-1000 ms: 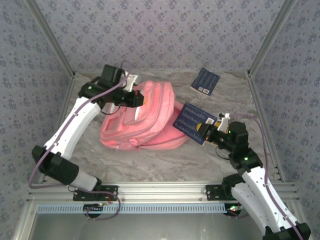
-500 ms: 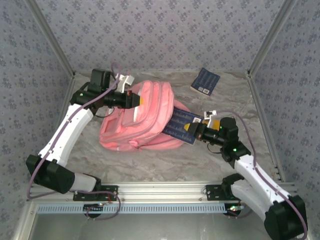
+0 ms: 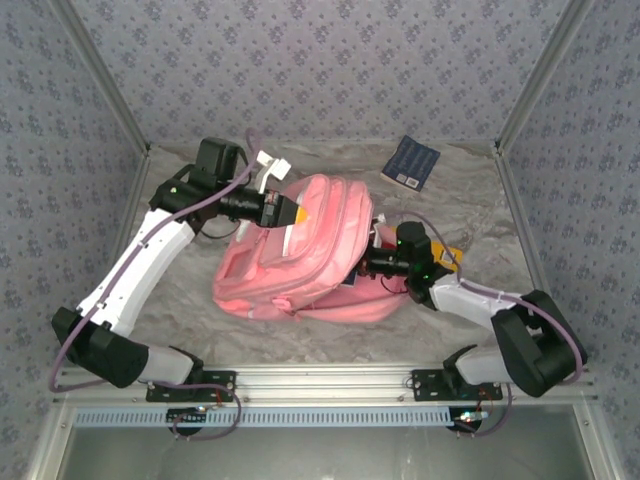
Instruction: Pack books, pencil case, and school supplies into a backpack
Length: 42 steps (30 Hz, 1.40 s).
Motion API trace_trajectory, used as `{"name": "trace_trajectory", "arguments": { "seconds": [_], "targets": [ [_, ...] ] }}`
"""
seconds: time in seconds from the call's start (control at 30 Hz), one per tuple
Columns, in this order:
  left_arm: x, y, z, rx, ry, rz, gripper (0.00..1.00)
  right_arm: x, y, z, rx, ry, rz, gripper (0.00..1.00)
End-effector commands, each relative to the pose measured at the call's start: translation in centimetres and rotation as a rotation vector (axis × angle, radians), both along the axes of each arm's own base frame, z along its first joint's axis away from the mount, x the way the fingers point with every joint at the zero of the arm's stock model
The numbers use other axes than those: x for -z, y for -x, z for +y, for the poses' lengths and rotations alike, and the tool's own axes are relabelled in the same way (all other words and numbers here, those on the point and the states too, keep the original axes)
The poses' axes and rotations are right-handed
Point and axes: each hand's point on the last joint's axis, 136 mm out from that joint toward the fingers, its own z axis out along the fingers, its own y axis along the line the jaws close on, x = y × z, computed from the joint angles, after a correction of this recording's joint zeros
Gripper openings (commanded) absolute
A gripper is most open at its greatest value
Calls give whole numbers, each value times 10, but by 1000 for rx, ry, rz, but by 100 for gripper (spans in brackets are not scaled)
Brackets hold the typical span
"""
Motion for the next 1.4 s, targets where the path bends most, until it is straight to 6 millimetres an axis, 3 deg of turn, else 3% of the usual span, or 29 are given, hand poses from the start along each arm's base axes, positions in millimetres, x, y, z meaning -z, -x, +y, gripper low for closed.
{"name": "trace_trajectory", "arguments": {
  "seconds": [0.0,0.13,0.23,0.33,0.47,0.63,0.7,0.9,1.03,1.27,1.37],
  "targets": [
    [-61,34,1,127,154,-225,0,-29,-1,17,-25,-39,-63,0],
    [-53,39,5,120,139,-254,0,3,-1,20,38,245,-65,0],
    [-47,35,5,113,129,-261,0,17,-12,18,110,352,-40,16],
    [-46,32,5,109,130,-261,0,26,-29,23,208,330,38,17],
    [-45,26,5,102,142,-253,0,34,-48,48,239,247,84,20],
    [-43,17,4,93,159,-230,0,32,-62,90,167,70,123,40],
    [-43,12,6,80,160,-223,0,27,-64,89,164,40,106,51],
    [-39,-1,14,21,145,-219,0,23,-59,39,238,219,-82,84],
    [-35,-7,19,-15,133,-216,0,21,-55,-1,290,321,-129,91],
    [-27,-26,32,-113,86,-209,0,17,-48,-58,363,446,-157,86],
    [-15,-50,46,-231,39,-177,0,15,-48,-91,440,526,-173,79]
  ]
}}
